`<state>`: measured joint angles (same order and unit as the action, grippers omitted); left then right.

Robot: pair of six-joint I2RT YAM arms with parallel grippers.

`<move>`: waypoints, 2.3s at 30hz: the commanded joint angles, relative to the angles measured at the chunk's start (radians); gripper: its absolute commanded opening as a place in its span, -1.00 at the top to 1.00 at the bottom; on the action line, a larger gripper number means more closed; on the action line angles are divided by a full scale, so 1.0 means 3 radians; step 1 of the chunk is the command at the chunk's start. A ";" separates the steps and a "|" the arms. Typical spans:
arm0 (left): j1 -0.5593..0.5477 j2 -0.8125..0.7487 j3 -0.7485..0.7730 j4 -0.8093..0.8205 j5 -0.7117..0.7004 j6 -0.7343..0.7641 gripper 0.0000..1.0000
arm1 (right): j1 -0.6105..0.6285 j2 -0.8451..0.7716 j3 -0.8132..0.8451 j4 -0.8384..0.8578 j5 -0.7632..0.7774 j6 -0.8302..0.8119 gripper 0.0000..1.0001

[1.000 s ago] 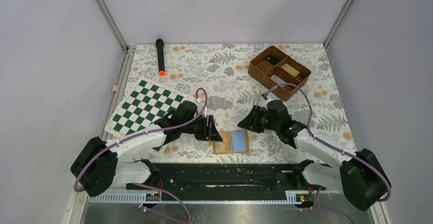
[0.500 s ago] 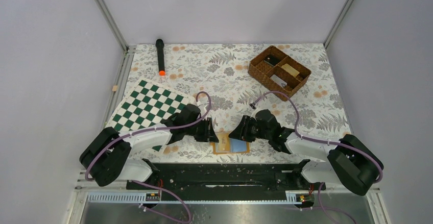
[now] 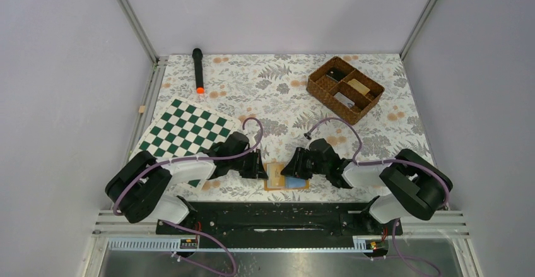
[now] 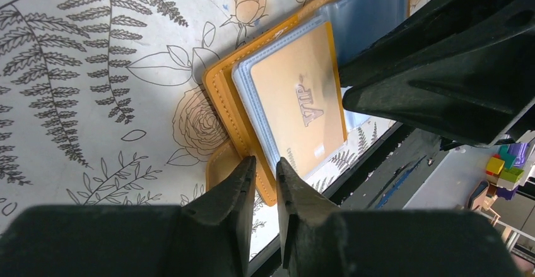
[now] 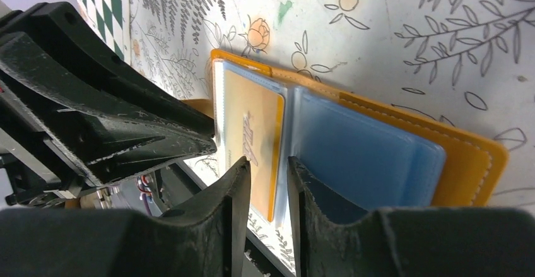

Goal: Take the credit cards out of the card holder
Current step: Remove the credit card from the card holder.

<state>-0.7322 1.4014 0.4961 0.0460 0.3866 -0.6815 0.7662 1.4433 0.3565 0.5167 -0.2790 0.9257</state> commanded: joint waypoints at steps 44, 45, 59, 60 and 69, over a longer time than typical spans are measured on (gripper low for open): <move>-0.0013 0.0058 -0.0056 0.0104 0.0064 0.0123 1.00 | 0.0079 0.0653 -0.0415 0.2224 -0.0362 0.0749 0.43; -0.0012 0.0047 -0.0053 0.0086 0.0061 0.0130 1.00 | 0.0079 0.0652 -0.0427 0.2270 -0.0359 0.0761 0.43; -0.0012 0.0052 -0.0029 -0.0022 0.0033 0.0160 1.00 | 0.0079 0.0398 -0.0516 0.1814 -0.0188 0.0536 0.32; -0.0011 0.0045 -0.0027 -0.0038 0.0018 0.0156 1.00 | 0.0079 0.0328 -0.0509 0.1650 -0.0132 0.0455 0.28; -0.0011 0.0061 -0.0032 -0.0024 0.0013 0.0120 1.00 | 0.0079 -0.0294 -0.0250 0.0238 0.0213 -0.0029 0.18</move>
<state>-0.7292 1.4090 0.4816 0.0589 0.4007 -0.6582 0.7803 1.3880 0.2359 0.7315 -0.2569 0.9939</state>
